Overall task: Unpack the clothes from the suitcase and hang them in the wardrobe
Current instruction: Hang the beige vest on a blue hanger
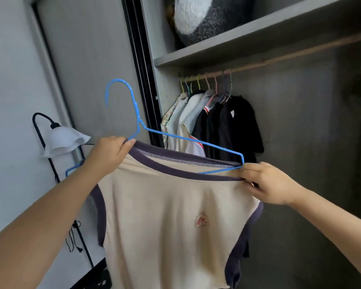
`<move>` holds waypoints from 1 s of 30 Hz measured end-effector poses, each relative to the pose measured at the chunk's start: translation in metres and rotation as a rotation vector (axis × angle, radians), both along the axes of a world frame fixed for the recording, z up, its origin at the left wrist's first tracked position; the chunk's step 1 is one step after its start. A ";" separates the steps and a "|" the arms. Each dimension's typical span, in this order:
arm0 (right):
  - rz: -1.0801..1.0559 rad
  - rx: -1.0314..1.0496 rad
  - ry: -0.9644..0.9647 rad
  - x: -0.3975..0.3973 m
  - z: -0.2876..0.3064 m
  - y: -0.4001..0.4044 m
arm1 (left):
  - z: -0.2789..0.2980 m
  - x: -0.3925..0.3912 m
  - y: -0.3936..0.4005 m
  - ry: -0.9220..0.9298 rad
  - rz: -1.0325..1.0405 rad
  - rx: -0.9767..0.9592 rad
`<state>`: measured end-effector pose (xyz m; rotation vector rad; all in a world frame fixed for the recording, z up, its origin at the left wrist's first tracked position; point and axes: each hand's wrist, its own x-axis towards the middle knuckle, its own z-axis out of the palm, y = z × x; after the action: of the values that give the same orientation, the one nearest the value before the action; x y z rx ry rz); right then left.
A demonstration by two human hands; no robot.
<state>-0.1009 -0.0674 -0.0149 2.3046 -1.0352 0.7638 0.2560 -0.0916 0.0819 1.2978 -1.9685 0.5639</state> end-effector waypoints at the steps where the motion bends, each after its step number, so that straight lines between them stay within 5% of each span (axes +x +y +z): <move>1: 0.006 0.044 -0.024 -0.002 0.003 -0.002 | -0.004 0.005 -0.003 -0.006 -0.016 -0.021; 9: 0.121 0.153 -0.113 -0.003 0.043 0.002 | -0.016 0.023 -0.012 0.109 -0.147 -0.139; 22: 0.094 -0.057 -0.014 0.019 0.077 0.016 | -0.026 -0.015 -0.018 0.002 -0.007 0.192; 30: 0.075 -0.294 -0.221 0.032 0.070 0.020 | -0.021 -0.064 -0.006 0.145 -0.207 0.064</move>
<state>-0.0689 -0.0473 0.0550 2.0499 -0.8641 1.1407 0.1922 -0.0976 0.0610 1.1221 -1.9825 0.3008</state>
